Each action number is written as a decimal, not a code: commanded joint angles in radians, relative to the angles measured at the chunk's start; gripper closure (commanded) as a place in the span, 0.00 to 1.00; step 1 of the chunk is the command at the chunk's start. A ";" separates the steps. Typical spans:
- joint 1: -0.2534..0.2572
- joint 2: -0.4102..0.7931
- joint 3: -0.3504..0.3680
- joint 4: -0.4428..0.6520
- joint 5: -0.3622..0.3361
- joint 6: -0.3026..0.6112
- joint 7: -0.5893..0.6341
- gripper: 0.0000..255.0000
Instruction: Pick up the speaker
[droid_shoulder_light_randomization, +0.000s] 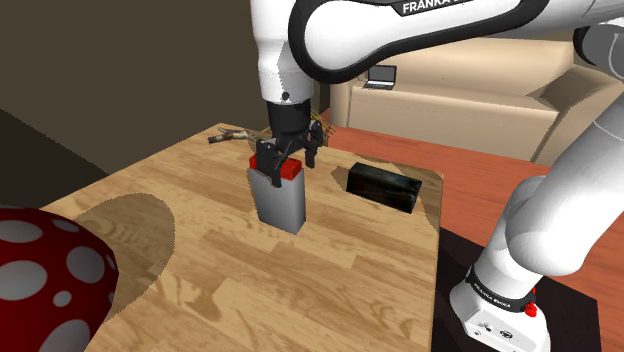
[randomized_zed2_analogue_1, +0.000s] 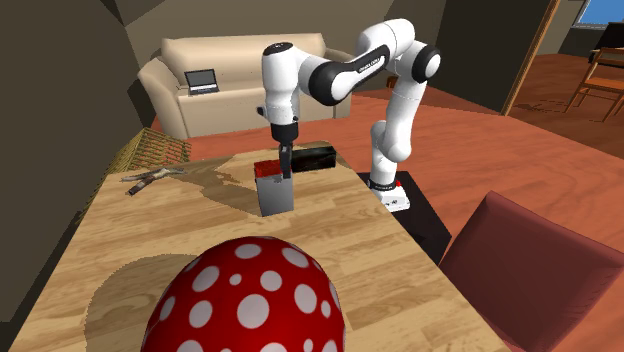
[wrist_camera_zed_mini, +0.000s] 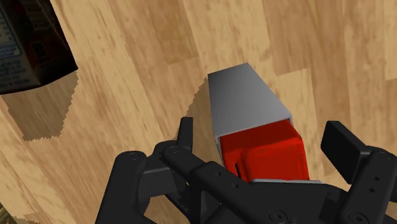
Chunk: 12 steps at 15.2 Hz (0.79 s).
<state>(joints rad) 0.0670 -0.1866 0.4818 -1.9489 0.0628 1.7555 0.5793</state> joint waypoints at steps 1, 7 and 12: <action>0.001 0.000 0.002 -0.012 0.000 0.013 0.002 0.00; 0.001 -0.002 0.001 -0.014 0.001 0.013 0.001 1.00; 0.001 0.000 0.001 0.001 0.000 -0.001 0.002 1.00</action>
<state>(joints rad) 0.0675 -0.1859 0.4827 -1.9531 0.0622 1.7616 0.5811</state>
